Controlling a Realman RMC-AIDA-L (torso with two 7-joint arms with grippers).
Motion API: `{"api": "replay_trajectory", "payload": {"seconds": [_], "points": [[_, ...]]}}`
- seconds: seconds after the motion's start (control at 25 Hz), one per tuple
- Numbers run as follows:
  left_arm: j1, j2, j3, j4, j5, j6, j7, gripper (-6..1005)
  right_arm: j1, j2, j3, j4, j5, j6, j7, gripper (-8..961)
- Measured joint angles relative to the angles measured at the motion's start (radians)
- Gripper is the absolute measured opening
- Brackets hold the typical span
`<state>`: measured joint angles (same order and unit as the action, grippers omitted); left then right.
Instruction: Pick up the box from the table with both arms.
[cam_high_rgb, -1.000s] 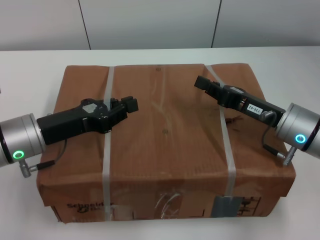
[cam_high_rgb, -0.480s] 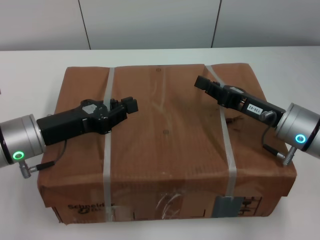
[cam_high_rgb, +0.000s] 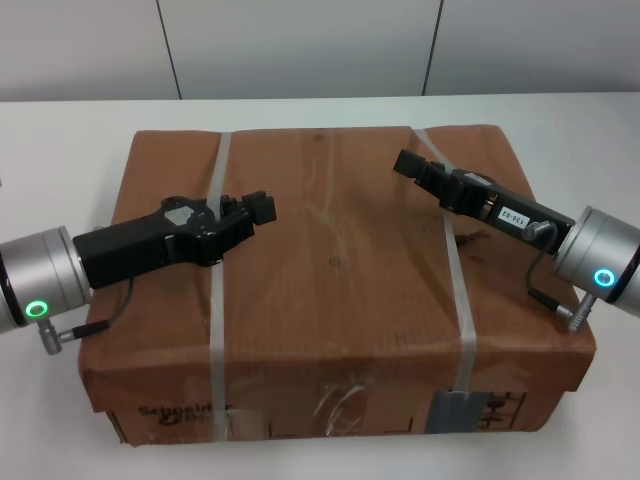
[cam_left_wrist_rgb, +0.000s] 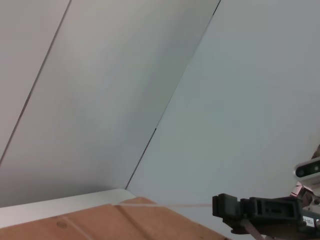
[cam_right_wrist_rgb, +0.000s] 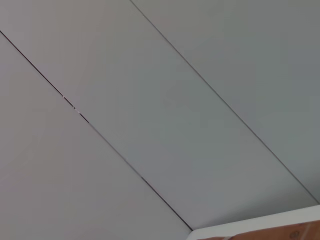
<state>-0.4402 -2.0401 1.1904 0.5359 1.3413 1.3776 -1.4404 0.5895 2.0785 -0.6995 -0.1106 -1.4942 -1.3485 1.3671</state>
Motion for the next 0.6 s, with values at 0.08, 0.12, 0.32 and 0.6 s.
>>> {"api": "replay_trajectory", "payload": {"seconds": [0.08,0.12,0.32,0.6], "points": [[0.0,0.0,0.0,0.0,-0.004,0.0,0.0,128,0.0,0.0,0.0,0.0,0.0,0.0,0.0,39],[0.0,0.0,0.0,0.0,-0.007,0.0,0.0,128,0.0,0.0,0.0,0.0,0.0,0.0,0.0,39],[0.0,0.0,0.0,0.001,-0.011,0.0,0.0,128,0.0,0.0,0.0,0.0,0.0,0.0,0.0,39],[0.0,0.0,0.0,0.001,-0.011,0.0,0.0,128,0.0,0.0,0.0,0.0,0.002,0.0,-0.007,39]]}}
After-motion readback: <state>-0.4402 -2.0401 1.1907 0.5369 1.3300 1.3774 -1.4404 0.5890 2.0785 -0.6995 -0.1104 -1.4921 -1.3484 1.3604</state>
